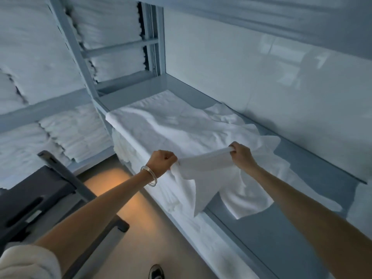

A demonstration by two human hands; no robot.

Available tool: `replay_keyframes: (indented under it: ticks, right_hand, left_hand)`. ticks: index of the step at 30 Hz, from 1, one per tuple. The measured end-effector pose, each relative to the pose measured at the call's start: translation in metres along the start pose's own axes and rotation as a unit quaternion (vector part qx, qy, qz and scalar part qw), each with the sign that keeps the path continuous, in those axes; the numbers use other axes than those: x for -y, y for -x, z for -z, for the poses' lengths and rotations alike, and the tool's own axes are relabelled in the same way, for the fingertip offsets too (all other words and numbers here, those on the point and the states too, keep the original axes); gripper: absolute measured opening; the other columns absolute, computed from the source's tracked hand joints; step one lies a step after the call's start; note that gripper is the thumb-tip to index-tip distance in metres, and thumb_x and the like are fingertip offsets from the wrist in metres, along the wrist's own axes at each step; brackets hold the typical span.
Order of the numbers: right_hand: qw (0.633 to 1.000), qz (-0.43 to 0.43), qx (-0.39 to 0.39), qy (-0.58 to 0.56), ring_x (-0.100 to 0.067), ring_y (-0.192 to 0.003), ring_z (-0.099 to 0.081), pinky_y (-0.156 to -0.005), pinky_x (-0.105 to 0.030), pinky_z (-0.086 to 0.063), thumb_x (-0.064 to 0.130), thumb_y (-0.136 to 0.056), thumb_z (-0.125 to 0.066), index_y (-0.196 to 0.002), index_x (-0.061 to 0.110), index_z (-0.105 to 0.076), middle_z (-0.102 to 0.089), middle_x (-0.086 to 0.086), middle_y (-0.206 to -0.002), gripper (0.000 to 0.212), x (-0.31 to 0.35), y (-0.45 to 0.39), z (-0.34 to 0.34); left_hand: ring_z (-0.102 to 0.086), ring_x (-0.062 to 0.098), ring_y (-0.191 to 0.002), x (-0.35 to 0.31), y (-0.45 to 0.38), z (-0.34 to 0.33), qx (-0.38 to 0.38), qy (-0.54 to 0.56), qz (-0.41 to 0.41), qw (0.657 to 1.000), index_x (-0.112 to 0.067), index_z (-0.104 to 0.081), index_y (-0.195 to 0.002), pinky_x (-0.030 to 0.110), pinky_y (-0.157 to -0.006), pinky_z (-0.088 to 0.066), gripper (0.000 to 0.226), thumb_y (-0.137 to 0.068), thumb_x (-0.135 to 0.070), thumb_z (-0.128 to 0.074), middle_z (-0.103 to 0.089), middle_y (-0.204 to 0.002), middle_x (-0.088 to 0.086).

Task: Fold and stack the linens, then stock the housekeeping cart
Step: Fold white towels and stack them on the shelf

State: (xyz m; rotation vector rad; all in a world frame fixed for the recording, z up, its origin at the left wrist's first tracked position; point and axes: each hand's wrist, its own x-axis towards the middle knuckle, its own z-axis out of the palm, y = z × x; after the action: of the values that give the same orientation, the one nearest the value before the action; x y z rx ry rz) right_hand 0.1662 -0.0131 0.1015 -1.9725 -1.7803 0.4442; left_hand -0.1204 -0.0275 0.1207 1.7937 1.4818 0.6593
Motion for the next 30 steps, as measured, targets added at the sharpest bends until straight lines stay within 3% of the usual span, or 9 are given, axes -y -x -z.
replay_keyframes:
  ticks: [2, 5, 8, 11, 14, 17, 23, 26, 30]
  right_hand:
    - [0.998, 0.053, -0.043, 0.000, -0.036, -0.086, -0.061, -0.067, -0.032, -0.037, -0.005, -0.084, -0.053, -0.090, -0.007, -0.063, -0.066, -0.023, -0.089, 0.012, 0.033, -0.026, 0.001]
    - [0.989, 0.126, -0.072, 0.019, -0.036, -0.084, -0.062, -0.071, -0.031, -0.041, -0.009, -0.073, -0.063, -0.088, -0.005, -0.068, -0.069, -0.022, -0.084, 0.016, 0.078, -0.058, -0.001]
    - [0.980, 0.178, -0.078, 0.049, -0.036, -0.087, -0.057, -0.072, -0.037, -0.045, -0.007, -0.071, -0.064, -0.086, 0.002, -0.068, -0.067, -0.016, -0.080, 0.018, 0.112, -0.086, -0.010]
    - [0.965, 0.233, -0.056, 0.109, -0.035, -0.096, -0.052, -0.070, -0.043, -0.047, -0.006, -0.073, -0.062, -0.090, 0.005, -0.065, -0.064, -0.013, -0.086, 0.020, 0.139, -0.108, -0.023]
    - [0.947, 0.266, -0.035, 0.176, -0.034, -0.105, -0.048, -0.072, -0.044, -0.042, -0.001, -0.077, -0.063, -0.100, 0.005, -0.064, -0.062, -0.013, -0.095, 0.024, 0.160, -0.131, -0.039]
    - [0.926, 0.305, -0.023, 0.219, -0.033, -0.109, -0.046, -0.075, -0.046, -0.041, 0.005, -0.081, -0.061, -0.105, 0.007, -0.063, -0.061, -0.013, -0.098, 0.025, 0.177, -0.155, -0.057]
    - [0.954, 0.261, 0.056, 0.135, -0.036, -0.092, -0.058, -0.071, -0.038, -0.045, 0.000, -0.086, -0.052, -0.098, 0.003, -0.062, -0.066, -0.018, -0.090, 0.017, 0.193, -0.217, -0.094]
    - [0.962, 0.245, 0.051, 0.108, -0.035, -0.081, -0.061, -0.062, -0.031, -0.036, -0.001, -0.086, -0.057, -0.092, 0.001, -0.060, -0.066, -0.020, -0.084, 0.008, 0.199, -0.242, -0.106]
    - [0.951, 0.279, 0.044, 0.125, -0.038, -0.075, -0.060, -0.059, -0.035, -0.041, 0.001, -0.085, -0.060, -0.084, 0.003, -0.057, -0.065, -0.020, -0.075, 0.003, 0.219, -0.271, -0.116]
  left_hand:
    - [-0.054, 0.022, -0.061, 0.009, -0.015, 0.024, 0.003, -0.053, 0.025, 0.998, -0.006, -0.066, -0.065, 0.036, -0.070, -0.052, 0.048, -0.074, -0.052, -0.057, -0.060, -0.062, 0.013]
    - [-0.051, 0.018, -0.072, 0.023, -0.033, 0.058, 0.005, -0.172, 0.039, 0.984, -0.021, -0.050, -0.063, 0.026, -0.068, -0.042, 0.030, -0.078, -0.035, -0.071, -0.057, -0.072, -0.001]
    - [-0.051, 0.025, -0.077, 0.048, -0.044, 0.085, 0.005, -0.224, 0.032, 0.974, -0.017, -0.044, -0.079, 0.025, -0.064, -0.034, 0.020, -0.079, -0.012, -0.063, -0.054, -0.081, 0.000]
    - [-0.055, 0.026, -0.080, 0.072, -0.051, 0.106, -0.024, -0.229, 0.003, 0.973, -0.012, -0.052, -0.106, 0.027, -0.068, -0.036, 0.020, -0.086, -0.006, -0.052, -0.056, -0.091, 0.003]
    - [-0.057, 0.037, -0.088, 0.093, -0.057, 0.120, -0.054, -0.257, -0.024, 0.965, -0.005, -0.057, -0.109, 0.035, -0.070, -0.038, 0.025, -0.087, 0.001, -0.046, -0.053, -0.104, 0.014]
    - [-0.054, 0.033, -0.098, 0.108, -0.066, 0.131, -0.064, -0.279, -0.004, 0.958, -0.001, -0.053, -0.108, 0.034, -0.077, -0.038, 0.022, -0.088, 0.002, -0.045, -0.052, -0.109, 0.015]
    - [-0.057, 0.035, -0.098, 0.128, -0.097, 0.140, -0.058, -0.269, 0.111, 0.955, -0.006, -0.048, -0.113, 0.037, -0.076, -0.041, 0.021, -0.095, -0.008, -0.038, -0.059, -0.108, 0.016]
    - [-0.058, 0.036, -0.097, 0.142, -0.113, 0.144, -0.055, -0.262, 0.154, 0.951, -0.010, -0.046, -0.116, 0.038, -0.073, -0.043, 0.023, -0.096, -0.010, -0.034, -0.060, -0.109, 0.015]
    - [-0.060, 0.034, -0.097, 0.157, -0.131, 0.155, -0.080, -0.289, 0.159, 0.941, -0.011, -0.044, -0.115, 0.038, -0.073, -0.045, 0.024, -0.094, -0.005, -0.035, -0.060, -0.111, 0.012]
